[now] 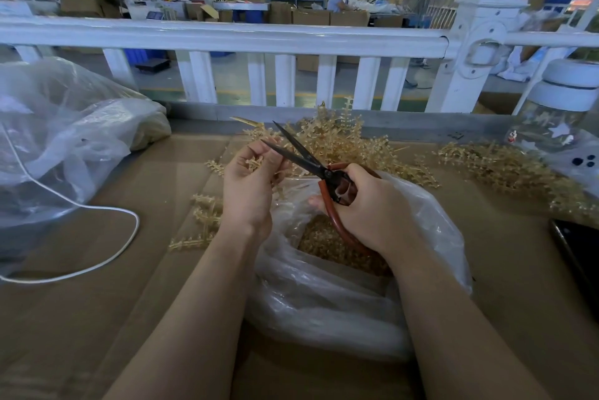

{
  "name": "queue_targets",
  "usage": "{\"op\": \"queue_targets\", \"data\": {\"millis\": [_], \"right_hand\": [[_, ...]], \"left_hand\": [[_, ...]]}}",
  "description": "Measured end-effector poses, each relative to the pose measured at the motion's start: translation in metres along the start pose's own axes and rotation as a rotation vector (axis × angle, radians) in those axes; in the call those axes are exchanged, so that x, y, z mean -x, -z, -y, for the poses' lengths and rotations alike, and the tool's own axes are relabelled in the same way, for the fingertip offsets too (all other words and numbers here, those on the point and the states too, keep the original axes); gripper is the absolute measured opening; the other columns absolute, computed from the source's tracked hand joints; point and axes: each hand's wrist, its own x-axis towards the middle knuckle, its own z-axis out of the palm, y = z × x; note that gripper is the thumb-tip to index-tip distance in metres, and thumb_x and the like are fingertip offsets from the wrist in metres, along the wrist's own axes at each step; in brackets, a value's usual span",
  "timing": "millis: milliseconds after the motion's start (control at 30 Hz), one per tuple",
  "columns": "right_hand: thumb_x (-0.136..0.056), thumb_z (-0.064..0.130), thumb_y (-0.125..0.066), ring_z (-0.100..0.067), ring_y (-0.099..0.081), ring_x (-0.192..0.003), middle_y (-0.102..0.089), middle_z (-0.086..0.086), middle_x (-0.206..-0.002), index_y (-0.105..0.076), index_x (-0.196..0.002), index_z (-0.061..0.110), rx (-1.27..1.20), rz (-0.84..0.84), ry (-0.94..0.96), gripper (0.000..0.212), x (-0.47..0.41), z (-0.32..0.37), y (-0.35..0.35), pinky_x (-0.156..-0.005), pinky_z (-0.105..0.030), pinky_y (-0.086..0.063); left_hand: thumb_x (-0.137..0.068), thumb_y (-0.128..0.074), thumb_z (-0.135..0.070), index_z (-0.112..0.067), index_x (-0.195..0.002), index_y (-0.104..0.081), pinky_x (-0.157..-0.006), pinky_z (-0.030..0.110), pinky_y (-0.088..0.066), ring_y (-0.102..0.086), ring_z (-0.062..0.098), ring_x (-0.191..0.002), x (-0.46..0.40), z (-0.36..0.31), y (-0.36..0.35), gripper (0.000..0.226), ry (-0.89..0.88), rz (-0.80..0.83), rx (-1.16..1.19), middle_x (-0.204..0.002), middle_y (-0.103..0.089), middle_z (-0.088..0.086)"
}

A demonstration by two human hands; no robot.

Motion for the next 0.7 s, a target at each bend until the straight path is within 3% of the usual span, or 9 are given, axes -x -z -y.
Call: {"op": "queue_targets", "data": {"millis": [167,400,700], "right_hand": [[-0.078,0.078,-0.061,-0.004,-0.06,-0.075,-0.063,0.016,-0.081,-0.061,-0.099,0.028,0.075,-0.035,0.005,0.054,-0.0015,-0.0009,-0.0024,-0.066,-0.027,-0.054],[-0.082,0.075,-0.063,-0.005,-0.058,-0.069,-0.064,0.016,-0.076,-0.059,-0.089,0.032,0.136,-0.086,0.039,0.044,-0.0015,0.0005,-0.0044,-0.06,-0.026,-0.053],[-0.08,0.079,-0.059,-0.005,-0.06,-0.064,-0.065,0.015,-0.073,-0.062,-0.087,0.031,0.17,-0.118,0.025,0.049,-0.0024,-0.0004,-0.0041,-0.055,-0.024,-0.052]], "left_hand": [[-0.093,-0.057,0.005,-0.003,-0.095,-0.064,-0.067,0.018,-0.049,-0.06,0.01,-0.069,-0.0012,0.0014,0.0009,0.011,-0.029,0.026,-0.018,-0.081,-0.067,0.003],[-0.091,-0.06,0.005,-0.01,-0.083,-0.067,-0.065,0.019,-0.052,-0.065,0.009,-0.068,-0.0006,-0.0002,0.0016,0.019,-0.013,-0.018,0.036,-0.079,-0.071,0.002],[-0.092,-0.06,0.002,0.002,-0.103,-0.067,-0.066,0.018,-0.052,-0.065,0.01,-0.071,0.0009,-0.0013,0.0,0.013,-0.02,0.016,0.034,-0.091,-0.07,0.01]]}}
